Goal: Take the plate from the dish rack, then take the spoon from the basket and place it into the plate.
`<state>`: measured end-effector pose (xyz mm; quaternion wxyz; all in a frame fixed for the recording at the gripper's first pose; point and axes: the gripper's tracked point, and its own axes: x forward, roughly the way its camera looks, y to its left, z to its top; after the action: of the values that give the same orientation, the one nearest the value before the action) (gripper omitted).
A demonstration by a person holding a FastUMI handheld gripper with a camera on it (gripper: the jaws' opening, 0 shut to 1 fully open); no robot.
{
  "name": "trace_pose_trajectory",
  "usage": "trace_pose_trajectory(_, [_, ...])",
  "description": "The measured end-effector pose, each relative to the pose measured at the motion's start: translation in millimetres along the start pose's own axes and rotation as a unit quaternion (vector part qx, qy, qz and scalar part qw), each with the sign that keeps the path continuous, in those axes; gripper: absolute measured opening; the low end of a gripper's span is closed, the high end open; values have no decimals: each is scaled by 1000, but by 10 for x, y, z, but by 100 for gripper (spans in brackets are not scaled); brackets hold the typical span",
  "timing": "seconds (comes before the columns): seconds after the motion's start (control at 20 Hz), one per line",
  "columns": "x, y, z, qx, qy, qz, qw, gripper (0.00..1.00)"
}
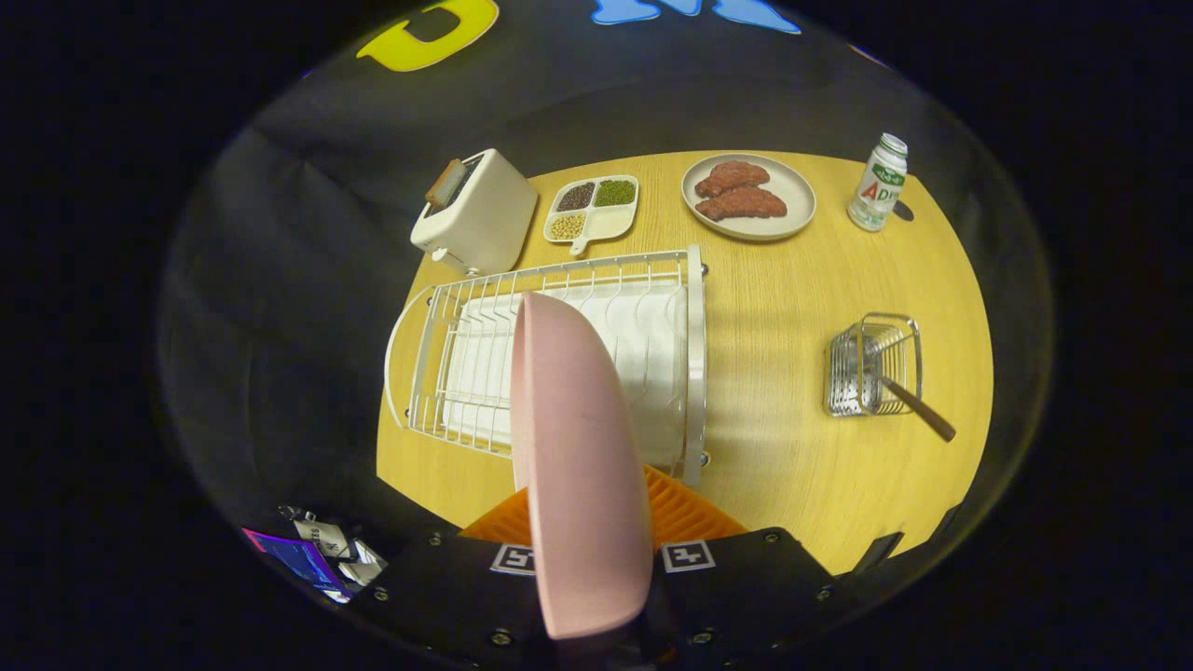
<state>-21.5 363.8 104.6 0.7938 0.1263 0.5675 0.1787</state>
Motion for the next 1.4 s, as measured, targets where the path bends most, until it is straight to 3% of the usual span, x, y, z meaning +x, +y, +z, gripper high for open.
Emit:
trace_pose_trajectory(0.3, [287,-120,-935,72,10,96,993,32])
trace_pose_trajectory(0.6, [701,-360,-1485,98,18,102,990,32])
trace_pose_trajectory(1.0, [1189,-430,-1650,101,35,110,988,32])
trace_pose_trajectory(1.3, [1376,-242,-1627,103,45,143,983,33])
trace_pose_trajectory(1.4, [1398,-298,-1613,99,42,129,986,34])
